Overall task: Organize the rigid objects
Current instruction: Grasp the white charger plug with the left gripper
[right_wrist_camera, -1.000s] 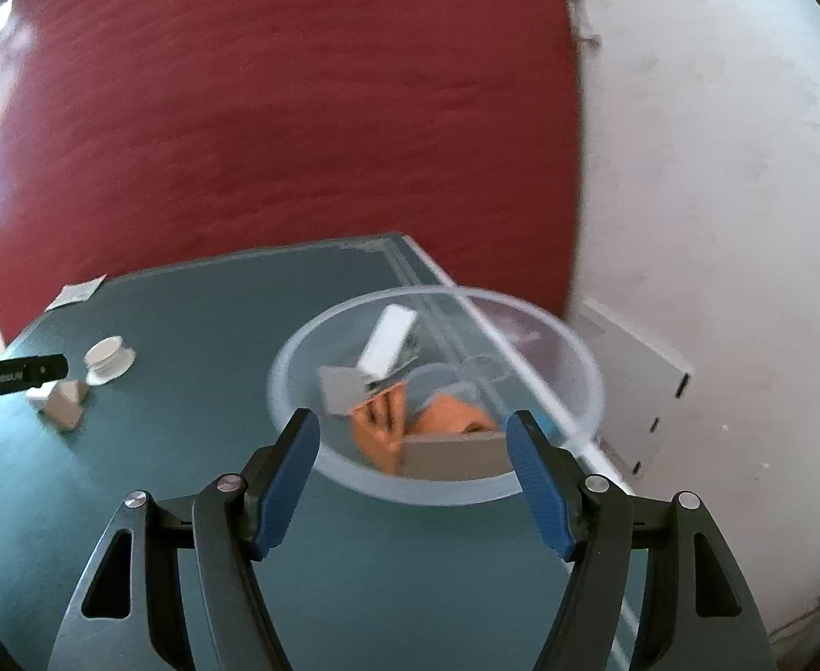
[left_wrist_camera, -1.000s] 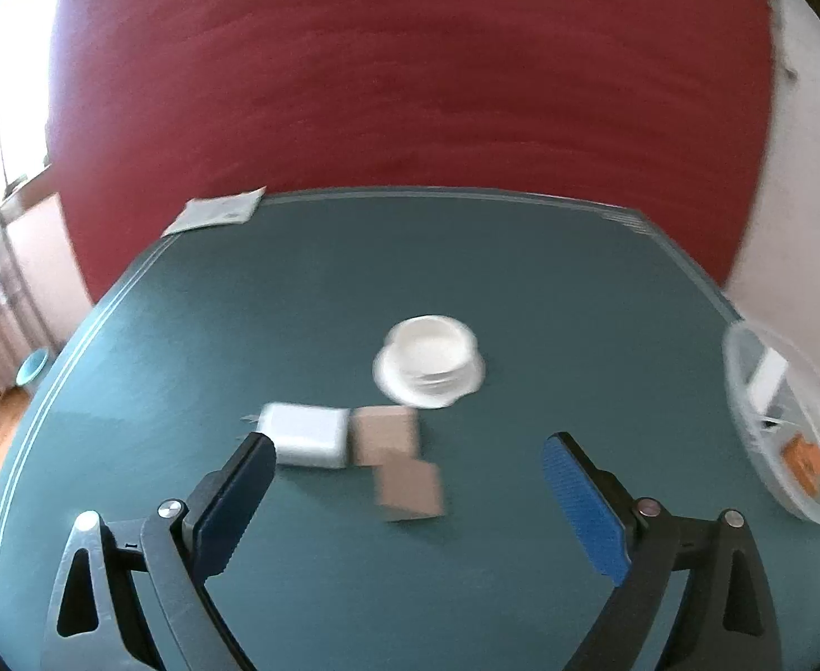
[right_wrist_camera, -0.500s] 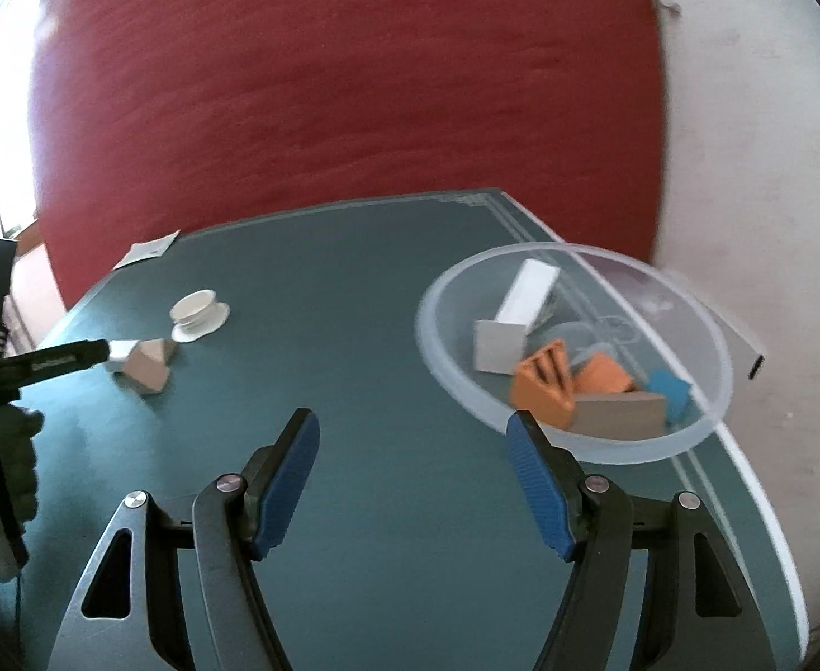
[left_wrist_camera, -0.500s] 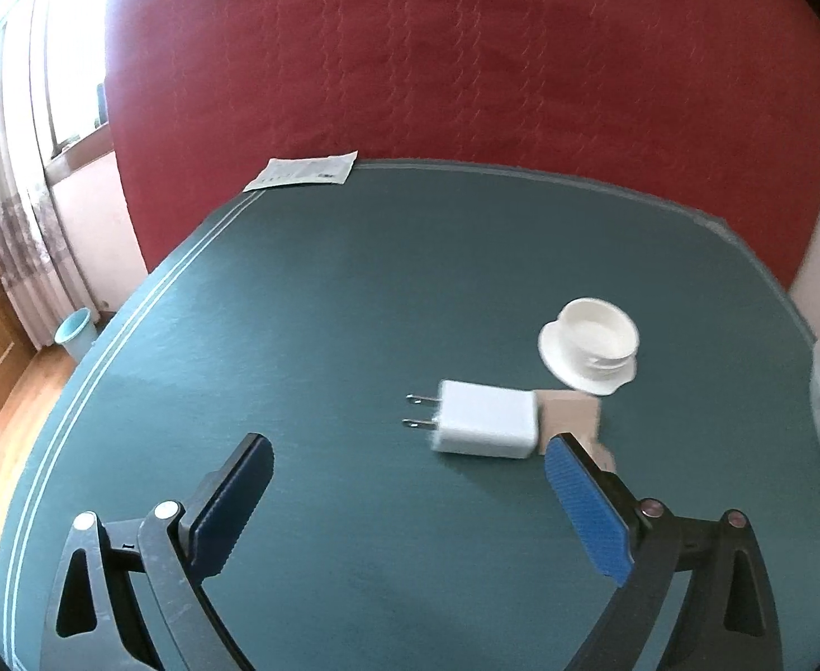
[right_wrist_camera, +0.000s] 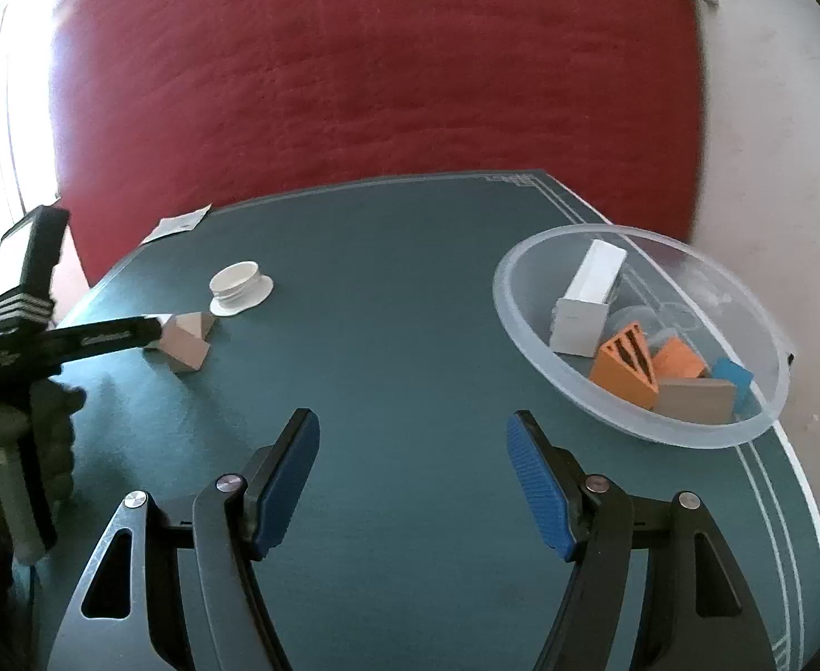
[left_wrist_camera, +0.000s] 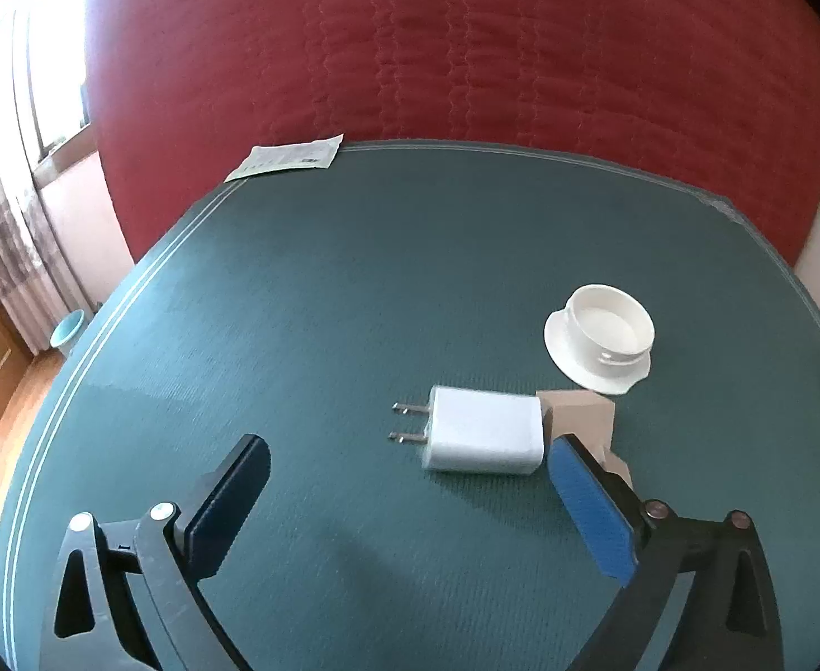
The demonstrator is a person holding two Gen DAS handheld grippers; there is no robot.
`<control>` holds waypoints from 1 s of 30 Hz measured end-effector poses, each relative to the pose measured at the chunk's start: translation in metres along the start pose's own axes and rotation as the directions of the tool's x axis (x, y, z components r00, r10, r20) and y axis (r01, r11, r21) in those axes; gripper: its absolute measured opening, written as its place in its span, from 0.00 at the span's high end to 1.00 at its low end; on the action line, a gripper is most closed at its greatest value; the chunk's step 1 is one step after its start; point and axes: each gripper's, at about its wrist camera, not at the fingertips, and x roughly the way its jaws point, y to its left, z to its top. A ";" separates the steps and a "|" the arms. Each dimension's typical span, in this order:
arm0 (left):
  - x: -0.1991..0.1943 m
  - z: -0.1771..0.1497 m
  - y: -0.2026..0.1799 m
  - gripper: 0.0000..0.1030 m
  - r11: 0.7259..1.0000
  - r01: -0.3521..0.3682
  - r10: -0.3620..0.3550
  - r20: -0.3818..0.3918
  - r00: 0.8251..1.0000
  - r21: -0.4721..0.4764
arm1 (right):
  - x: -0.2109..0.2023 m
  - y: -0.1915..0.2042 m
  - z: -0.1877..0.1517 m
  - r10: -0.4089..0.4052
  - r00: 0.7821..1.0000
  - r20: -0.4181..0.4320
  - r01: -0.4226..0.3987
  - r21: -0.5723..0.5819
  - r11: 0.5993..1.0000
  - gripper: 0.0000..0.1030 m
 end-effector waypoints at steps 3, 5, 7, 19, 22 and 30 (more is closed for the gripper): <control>0.007 0.002 -0.002 0.01 1.000 -0.012 0.012 -0.008 1.000 0.005 | 0.000 0.005 -0.001 0.012 1.000 -0.004 -0.012 -0.013 1.000 0.31; 0.010 0.002 0.001 0.01 1.000 -0.010 0.010 -0.026 1.000 -0.002 | 0.000 0.005 -0.001 0.016 1.000 -0.005 -0.016 -0.015 1.000 0.31; 0.009 0.001 0.006 0.01 1.000 -0.012 0.011 -0.029 1.000 -0.017 | 0.002 0.004 -0.001 0.019 1.000 -0.009 -0.019 -0.011 1.000 0.31; 0.006 -0.009 0.066 0.01 0.986 -0.121 0.114 -0.070 0.991 -0.113 | 0.007 -0.001 0.000 0.043 0.999 -0.031 -0.042 0.013 0.999 0.31; 0.004 -0.009 0.071 0.01 0.985 -0.119 0.113 -0.058 0.992 -0.128 | 0.008 -0.001 0.000 0.046 0.998 -0.035 -0.046 0.014 0.999 0.31; 0.009 0.002 0.057 0.01 0.990 -0.083 0.079 -0.044 0.996 -0.112 | 0.009 0.001 0.000 0.045 0.998 -0.039 -0.044 0.014 0.999 0.31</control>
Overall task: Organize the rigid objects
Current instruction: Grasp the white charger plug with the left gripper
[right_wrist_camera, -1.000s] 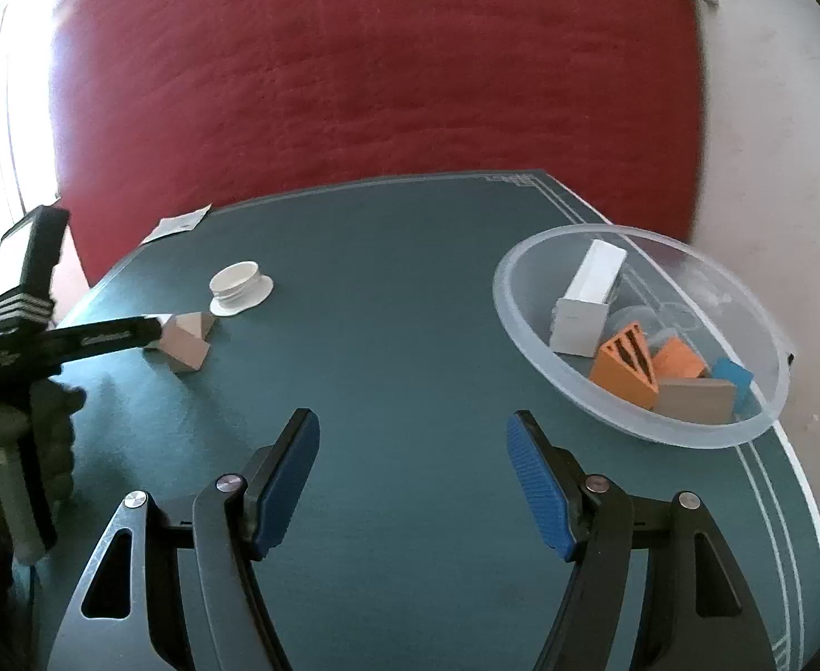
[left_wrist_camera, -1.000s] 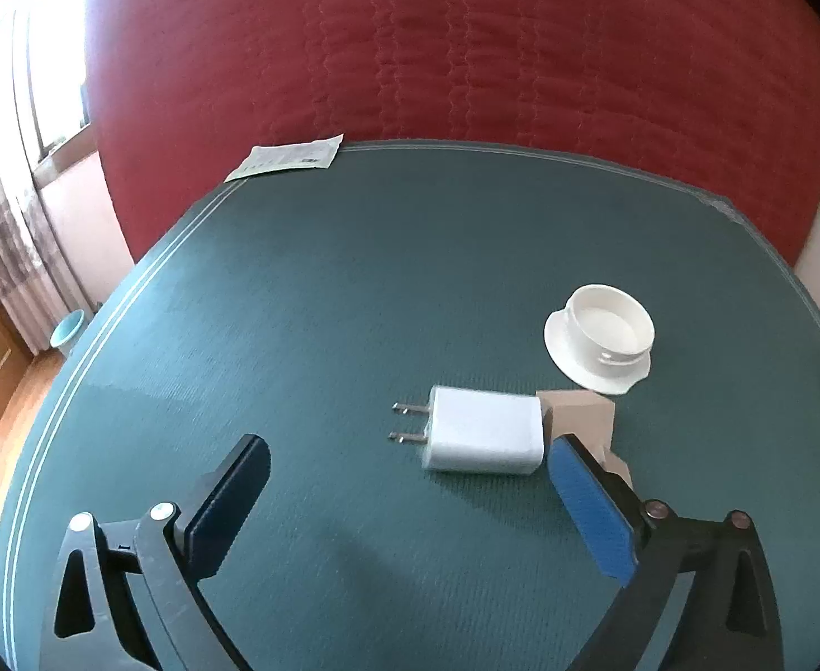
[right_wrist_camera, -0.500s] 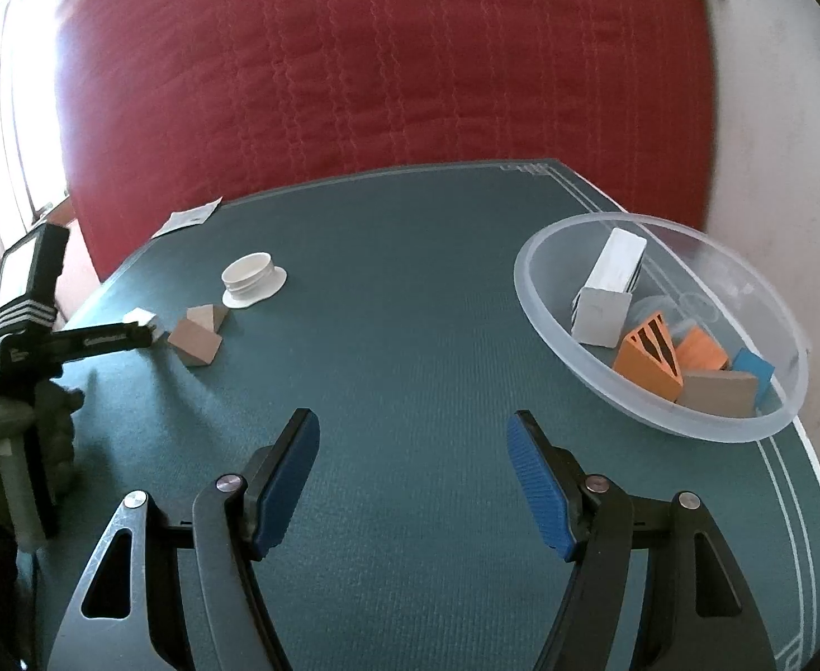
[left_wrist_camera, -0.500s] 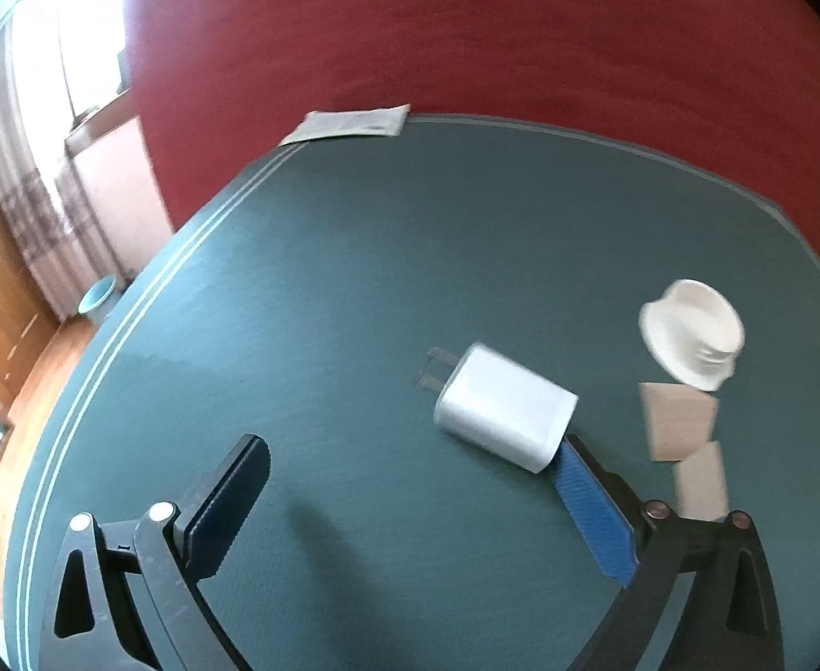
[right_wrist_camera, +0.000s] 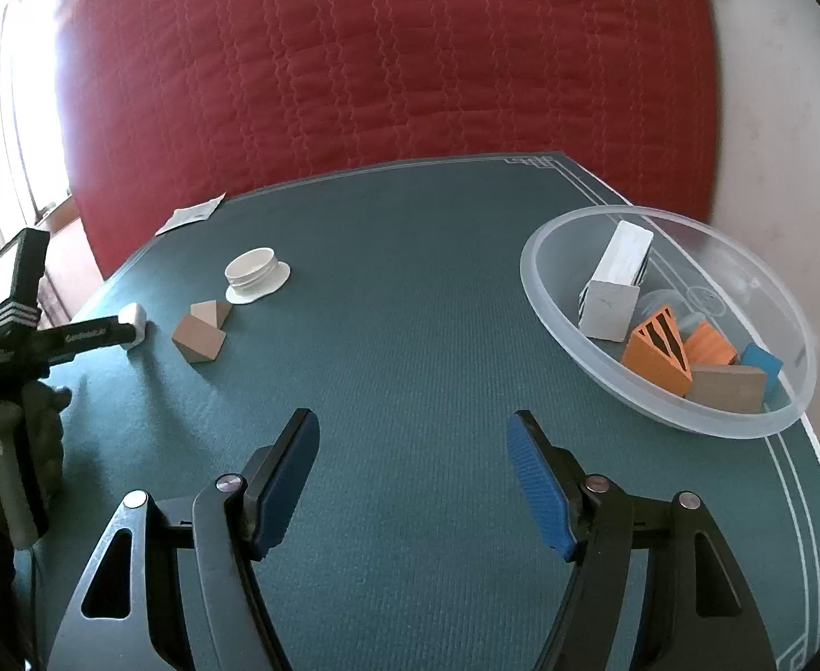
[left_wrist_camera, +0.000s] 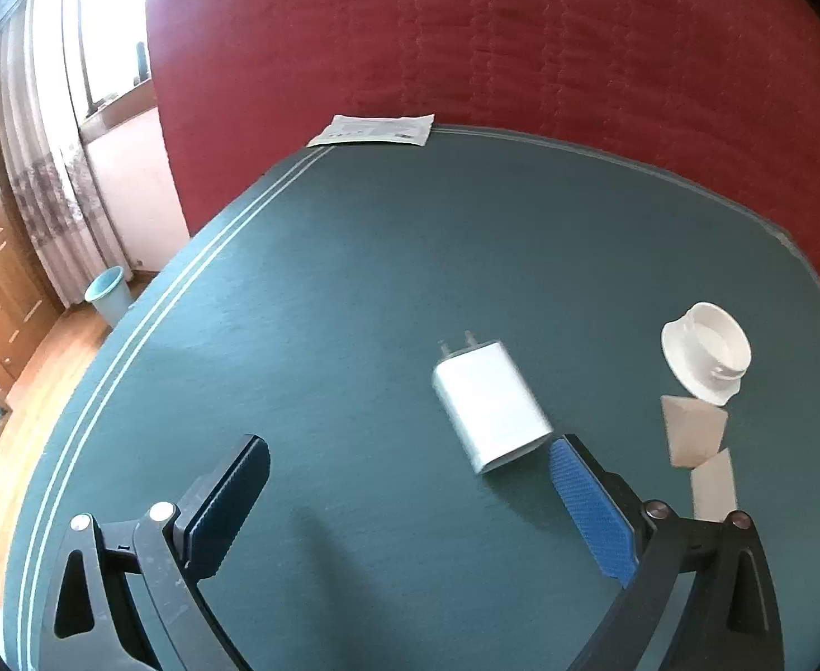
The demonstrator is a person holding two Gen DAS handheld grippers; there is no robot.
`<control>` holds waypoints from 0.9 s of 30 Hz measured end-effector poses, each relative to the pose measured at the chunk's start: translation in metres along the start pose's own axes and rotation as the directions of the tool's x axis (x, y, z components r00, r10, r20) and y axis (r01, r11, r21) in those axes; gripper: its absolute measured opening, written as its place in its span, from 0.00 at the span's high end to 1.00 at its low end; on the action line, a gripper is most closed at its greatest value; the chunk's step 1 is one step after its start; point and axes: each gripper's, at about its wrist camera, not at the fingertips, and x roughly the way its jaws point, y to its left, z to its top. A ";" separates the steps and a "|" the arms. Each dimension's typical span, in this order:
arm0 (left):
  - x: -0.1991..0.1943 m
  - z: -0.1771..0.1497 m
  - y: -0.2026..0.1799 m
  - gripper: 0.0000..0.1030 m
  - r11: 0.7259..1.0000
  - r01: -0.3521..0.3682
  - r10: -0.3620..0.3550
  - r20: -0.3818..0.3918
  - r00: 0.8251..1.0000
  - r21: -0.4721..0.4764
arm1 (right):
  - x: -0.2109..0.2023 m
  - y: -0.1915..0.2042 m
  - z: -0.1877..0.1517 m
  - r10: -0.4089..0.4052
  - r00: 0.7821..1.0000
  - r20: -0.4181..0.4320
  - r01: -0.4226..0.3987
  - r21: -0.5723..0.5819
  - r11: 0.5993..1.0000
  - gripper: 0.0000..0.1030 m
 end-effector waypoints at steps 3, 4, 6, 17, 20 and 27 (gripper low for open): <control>0.003 0.005 -0.005 0.01 1.000 -0.016 0.016 0.009 1.000 -0.003 | 0.000 0.000 0.000 -0.001 1.000 0.000 0.001 0.000 1.000 0.31; 0.004 0.007 -0.006 0.01 1.000 -0.023 0.023 0.007 1.000 -0.007 | 0.000 0.000 0.000 -0.001 1.000 0.000 0.001 0.001 1.000 0.31; 0.008 0.011 -0.008 0.05 0.999 -0.026 0.026 -0.001 1.000 -0.019 | 0.000 0.001 -0.001 -0.002 1.000 -0.002 0.002 0.001 1.000 0.31; 0.013 0.011 -0.016 0.68 0.999 0.032 -0.032 -0.016 0.999 0.003 | 0.010 0.009 0.002 0.027 0.999 -0.038 -0.027 -0.004 1.000 0.31; 0.010 0.008 -0.016 0.68 0.998 0.054 -0.054 -0.010 0.998 0.010 | 0.017 0.018 0.004 0.077 0.995 -0.069 -0.077 0.005 0.997 0.31; -0.002 0.004 -0.017 0.68 0.993 0.113 -0.113 0.019 0.993 0.013 | 0.041 0.053 0.019 0.199 0.970 -0.138 -0.203 -0.016 0.979 0.31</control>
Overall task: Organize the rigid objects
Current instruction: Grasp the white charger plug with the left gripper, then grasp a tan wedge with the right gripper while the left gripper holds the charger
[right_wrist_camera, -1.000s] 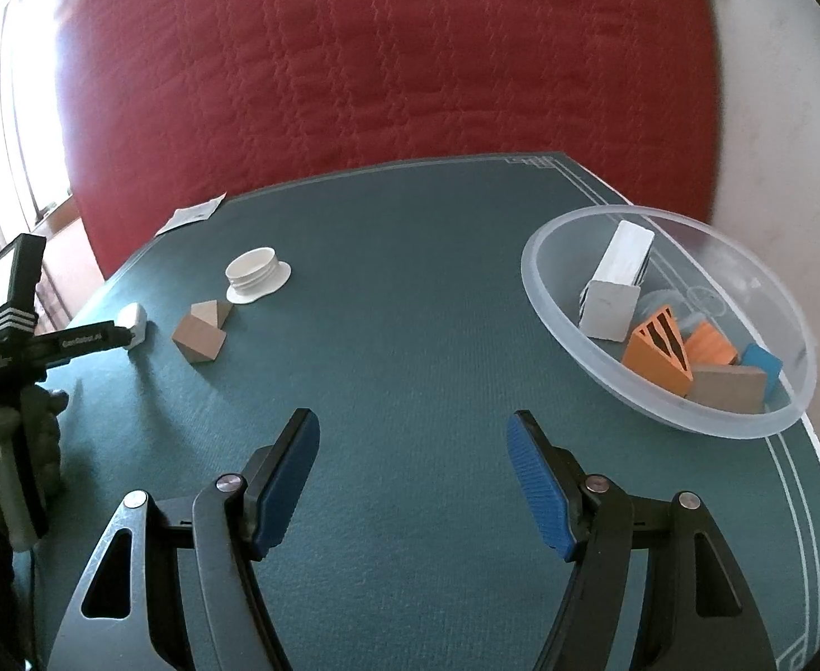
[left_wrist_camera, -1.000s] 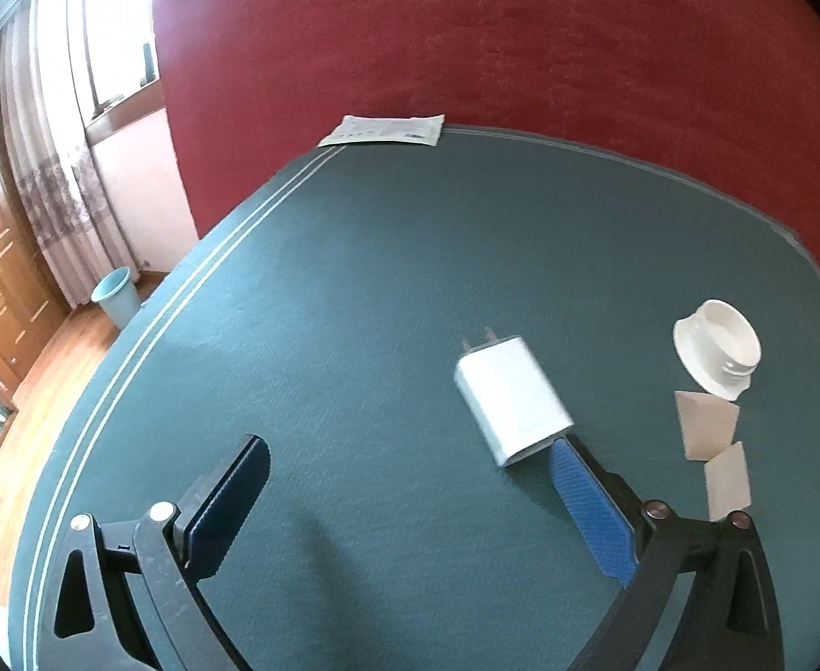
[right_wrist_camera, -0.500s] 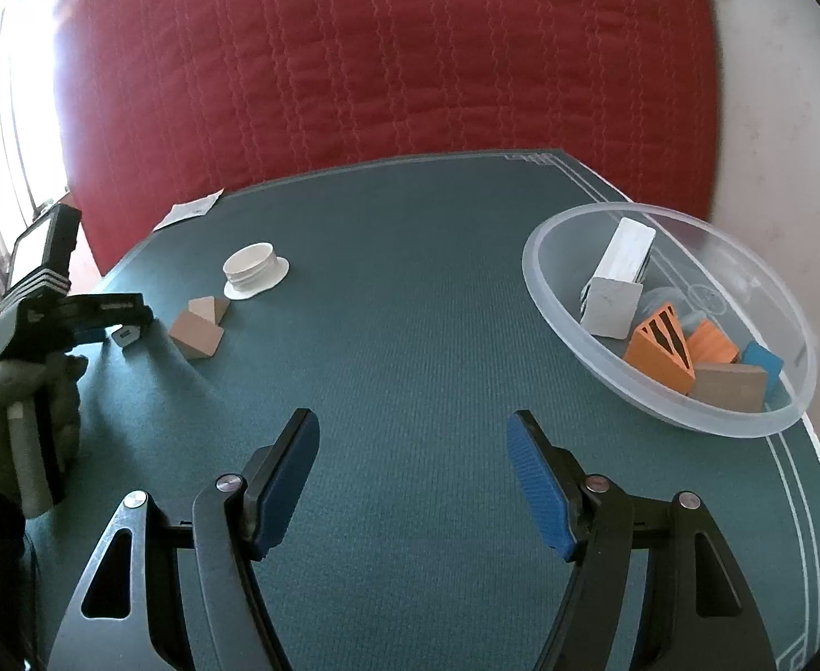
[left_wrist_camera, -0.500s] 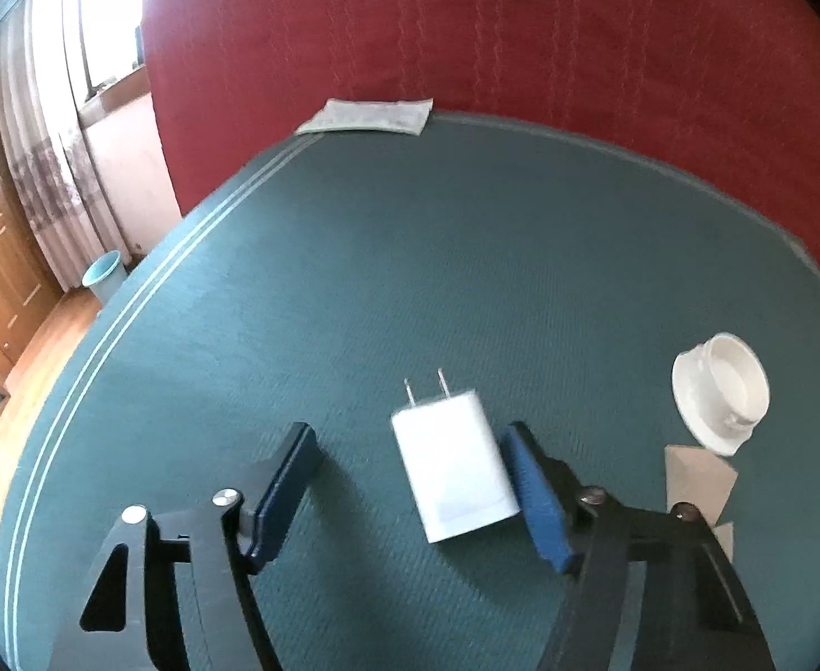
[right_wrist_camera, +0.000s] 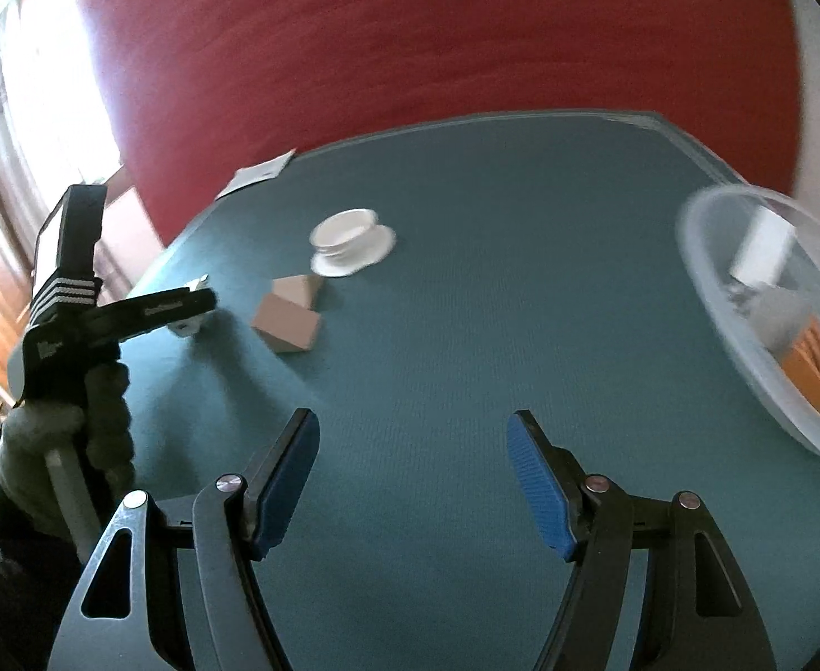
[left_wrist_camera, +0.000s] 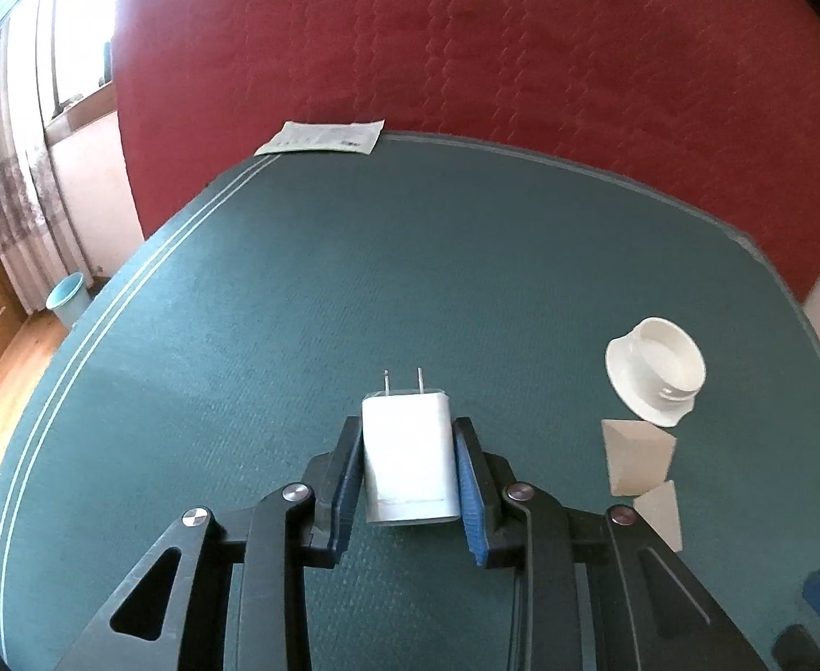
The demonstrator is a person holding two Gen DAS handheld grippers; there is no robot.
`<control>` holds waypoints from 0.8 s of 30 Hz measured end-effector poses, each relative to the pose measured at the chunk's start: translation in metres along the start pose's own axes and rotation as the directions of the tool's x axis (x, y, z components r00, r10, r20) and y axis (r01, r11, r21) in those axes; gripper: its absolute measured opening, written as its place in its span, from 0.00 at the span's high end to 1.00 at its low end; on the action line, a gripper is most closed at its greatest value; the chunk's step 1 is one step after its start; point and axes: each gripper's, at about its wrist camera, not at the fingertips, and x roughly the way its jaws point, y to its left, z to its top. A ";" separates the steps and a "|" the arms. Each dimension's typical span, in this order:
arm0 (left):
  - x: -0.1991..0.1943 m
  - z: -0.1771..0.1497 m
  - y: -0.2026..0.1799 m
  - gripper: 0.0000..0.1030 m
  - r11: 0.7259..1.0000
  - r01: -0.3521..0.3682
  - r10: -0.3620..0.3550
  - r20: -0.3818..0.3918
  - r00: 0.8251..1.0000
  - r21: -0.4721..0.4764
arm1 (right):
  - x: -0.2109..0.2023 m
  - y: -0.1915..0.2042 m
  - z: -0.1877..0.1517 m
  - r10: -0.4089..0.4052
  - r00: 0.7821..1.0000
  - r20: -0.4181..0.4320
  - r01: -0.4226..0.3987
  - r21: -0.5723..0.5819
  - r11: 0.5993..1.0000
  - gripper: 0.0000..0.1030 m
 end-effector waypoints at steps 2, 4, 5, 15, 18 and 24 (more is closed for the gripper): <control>-0.002 0.000 -0.001 0.68 1.000 0.005 -0.005 0.006 1.000 0.003 | 0.009 0.011 0.006 0.022 1.000 -0.012 -0.023 -0.032 0.999 0.31; -0.001 -0.001 0.000 0.68 1.000 0.008 -0.008 0.002 1.000 0.000 | 0.020 0.023 0.011 0.023 1.000 -0.021 -0.024 -0.074 0.997 0.31; 0.000 -0.001 0.001 0.68 1.000 0.009 -0.009 -0.003 1.000 -0.002 | 0.026 0.030 0.013 0.021 0.999 -0.028 -0.023 -0.099 0.995 0.31; 0.007 0.002 0.003 0.68 1.000 0.004 -0.005 -0.024 1.000 -0.021 | 0.077 0.059 0.037 -0.073 0.995 -0.068 0.053 -0.258 0.965 0.31; 0.006 0.001 0.003 0.68 1.000 0.004 -0.005 -0.024 1.000 -0.021 | 0.089 0.062 0.044 -0.070 0.994 -0.089 0.043 -0.273 0.961 0.31; 0.006 0.000 0.002 0.68 1.000 -0.001 0.000 -0.021 1.000 -0.019 | 0.105 0.075 0.053 -0.056 0.994 -0.099 0.020 -0.338 0.941 0.31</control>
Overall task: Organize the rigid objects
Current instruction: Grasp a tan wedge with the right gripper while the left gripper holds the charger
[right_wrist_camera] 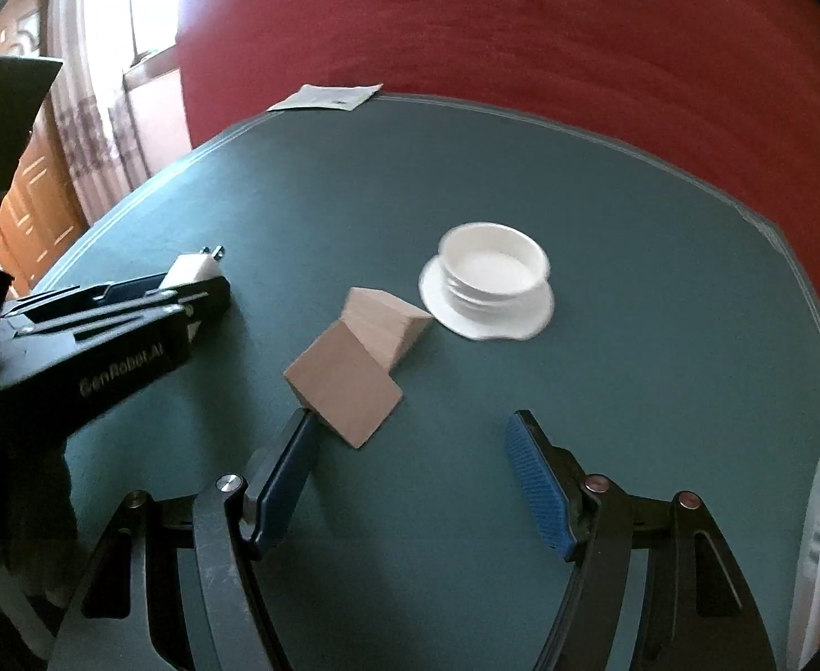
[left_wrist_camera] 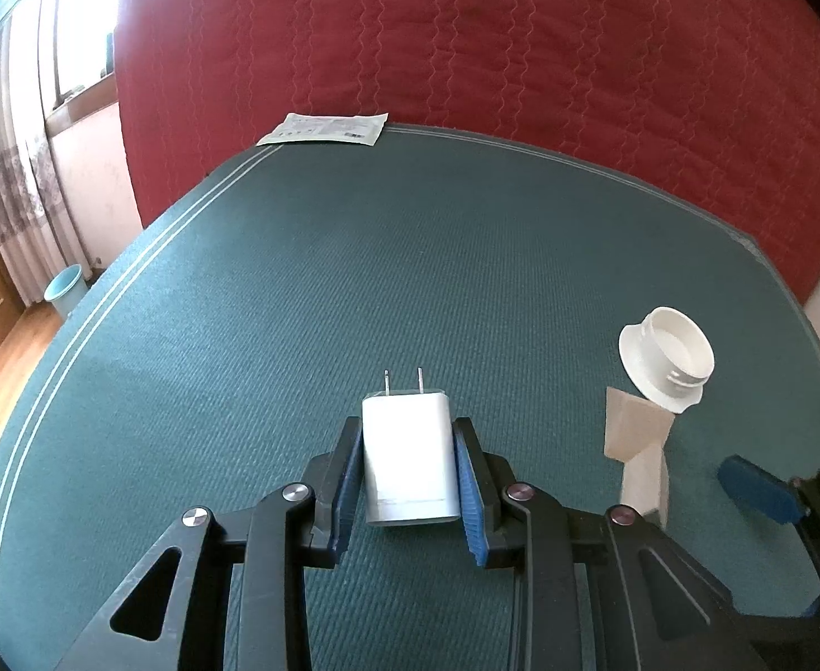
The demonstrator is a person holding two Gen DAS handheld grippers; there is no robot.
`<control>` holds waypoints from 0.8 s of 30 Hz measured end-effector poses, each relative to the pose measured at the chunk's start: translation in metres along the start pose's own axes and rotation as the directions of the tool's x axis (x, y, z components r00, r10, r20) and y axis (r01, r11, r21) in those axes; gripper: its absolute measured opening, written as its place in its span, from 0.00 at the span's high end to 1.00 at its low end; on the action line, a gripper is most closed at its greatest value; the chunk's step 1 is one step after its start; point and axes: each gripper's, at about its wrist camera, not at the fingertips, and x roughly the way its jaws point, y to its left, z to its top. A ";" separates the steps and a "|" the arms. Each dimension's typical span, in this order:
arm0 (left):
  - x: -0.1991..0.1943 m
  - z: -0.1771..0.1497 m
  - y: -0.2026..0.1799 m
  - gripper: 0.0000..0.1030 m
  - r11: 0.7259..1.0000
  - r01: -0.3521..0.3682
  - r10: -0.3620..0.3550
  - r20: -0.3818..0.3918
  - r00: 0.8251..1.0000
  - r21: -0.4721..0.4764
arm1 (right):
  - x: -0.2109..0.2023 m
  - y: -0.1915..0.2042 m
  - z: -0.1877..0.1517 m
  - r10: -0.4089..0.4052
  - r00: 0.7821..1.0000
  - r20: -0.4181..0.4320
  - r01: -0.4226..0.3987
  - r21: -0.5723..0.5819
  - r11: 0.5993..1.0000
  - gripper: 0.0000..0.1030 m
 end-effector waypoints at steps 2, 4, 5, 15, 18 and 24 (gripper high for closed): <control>0.000 0.000 0.000 0.68 1.000 0.001 -0.001 0.000 1.000 -0.001 | 0.004 0.003 0.006 0.013 1.000 0.000 -0.013 -0.017 1.000 0.31; 0.000 0.000 0.001 0.68 1.000 0.002 -0.002 0.000 1.000 -0.003 | 0.008 0.006 0.010 0.038 0.999 0.002 -0.038 -0.034 0.999 0.31; 0.000 0.000 0.001 0.68 1.000 0.002 -0.002 0.000 1.000 -0.005 | 0.009 0.008 0.012 0.050 0.999 0.003 -0.049 -0.044 0.998 0.31; 0.002 0.001 0.004 0.68 1.000 0.001 -0.001 0.000 1.000 -0.016 | 0.012 0.018 0.017 0.071 0.997 0.022 -0.069 -0.075 0.995 0.60; 0.003 0.002 0.005 0.68 1.000 0.000 0.000 0.001 1.000 -0.014 | 0.009 0.019 0.012 0.072 0.997 0.026 -0.070 -0.067 0.995 0.69; 0.003 0.002 0.005 0.68 1.000 0.001 -0.001 0.001 1.000 -0.012 | 0.003 0.013 0.003 0.085 0.996 0.034 -0.084 -0.018 0.996 0.69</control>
